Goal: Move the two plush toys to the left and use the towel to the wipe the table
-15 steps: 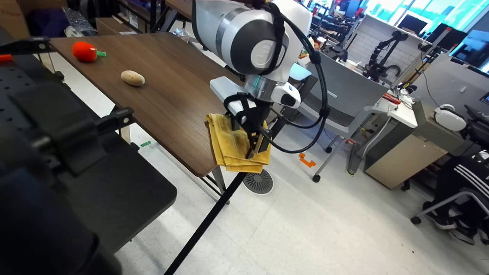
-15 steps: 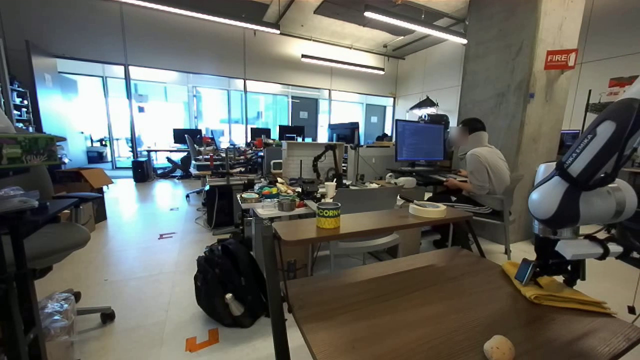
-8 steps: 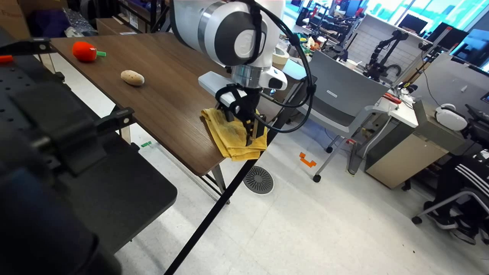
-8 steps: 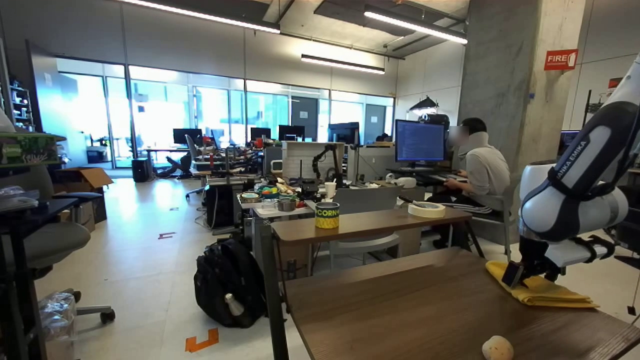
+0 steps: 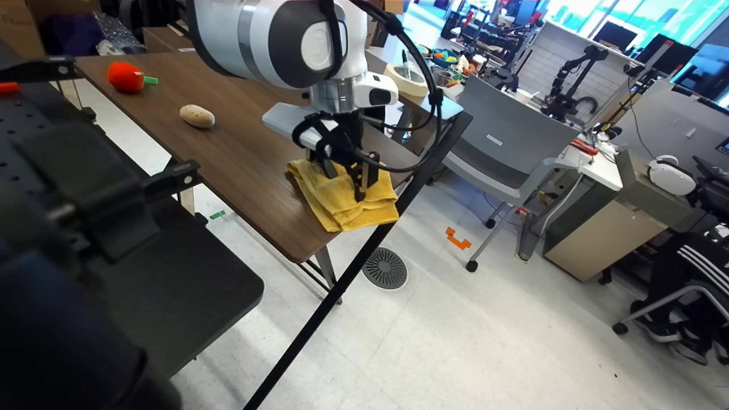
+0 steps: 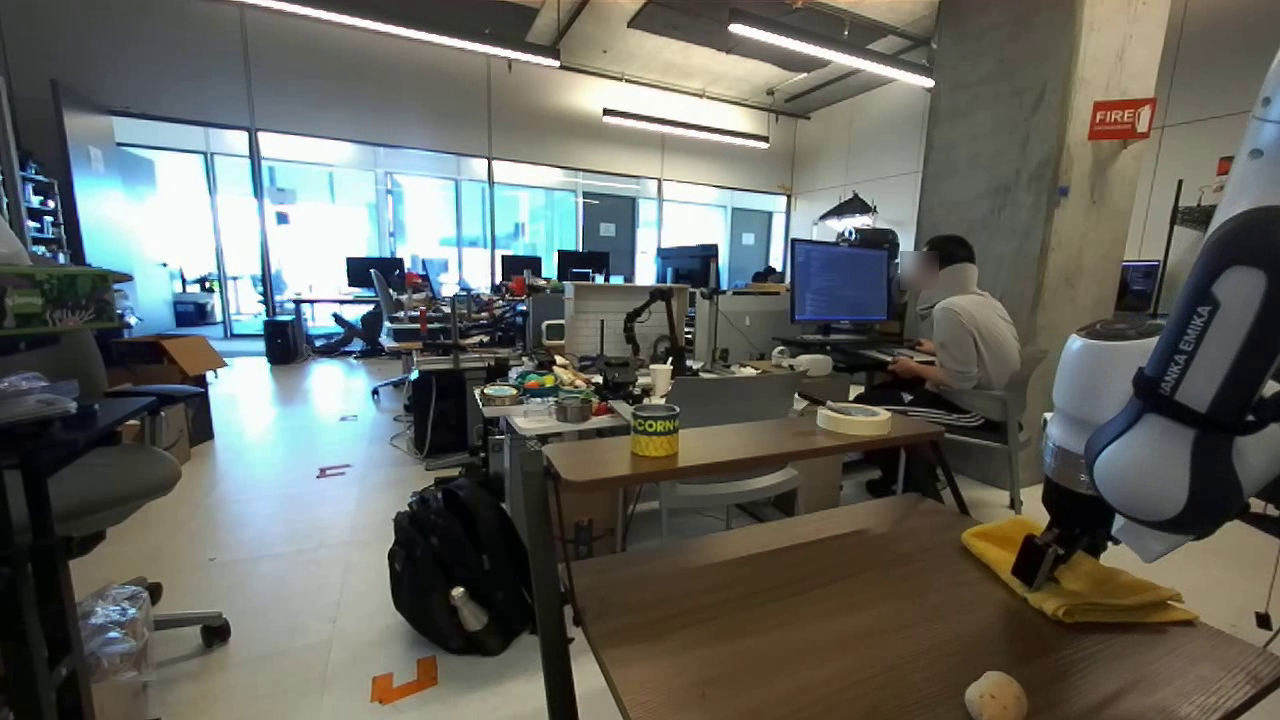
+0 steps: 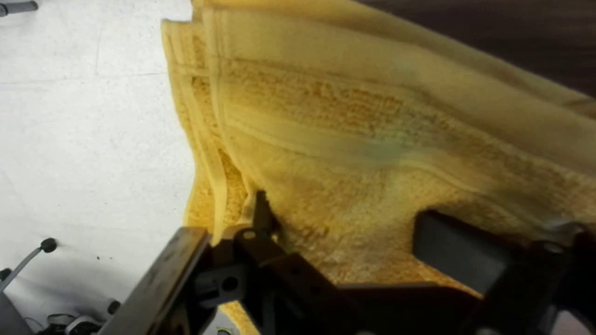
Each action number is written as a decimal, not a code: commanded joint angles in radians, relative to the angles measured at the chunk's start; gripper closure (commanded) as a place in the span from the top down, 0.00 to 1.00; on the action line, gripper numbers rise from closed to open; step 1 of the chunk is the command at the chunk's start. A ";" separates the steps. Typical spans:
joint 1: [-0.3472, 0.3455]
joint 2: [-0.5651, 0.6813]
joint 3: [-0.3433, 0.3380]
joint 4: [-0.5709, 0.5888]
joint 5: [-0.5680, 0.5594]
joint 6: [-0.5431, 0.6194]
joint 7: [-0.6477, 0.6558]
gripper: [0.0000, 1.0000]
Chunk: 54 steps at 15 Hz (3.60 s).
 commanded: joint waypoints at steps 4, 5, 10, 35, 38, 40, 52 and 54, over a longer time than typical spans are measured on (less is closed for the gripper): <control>-0.063 -0.243 0.158 -0.238 -0.010 0.058 -0.092 0.23; -0.092 -0.254 0.194 -0.239 -0.004 0.043 -0.104 0.14; -0.346 -0.197 0.445 -0.114 0.036 -0.156 -0.231 0.52; -0.162 -0.072 0.207 0.030 0.058 -0.147 -0.040 1.00; -0.073 -0.065 0.229 0.020 0.049 -0.148 -0.028 1.00; -0.011 -0.070 0.255 0.027 0.050 -0.160 -0.017 1.00; 0.148 0.058 0.106 0.345 0.056 -0.353 0.210 1.00; 0.079 0.084 0.087 0.380 0.067 -0.403 0.227 1.00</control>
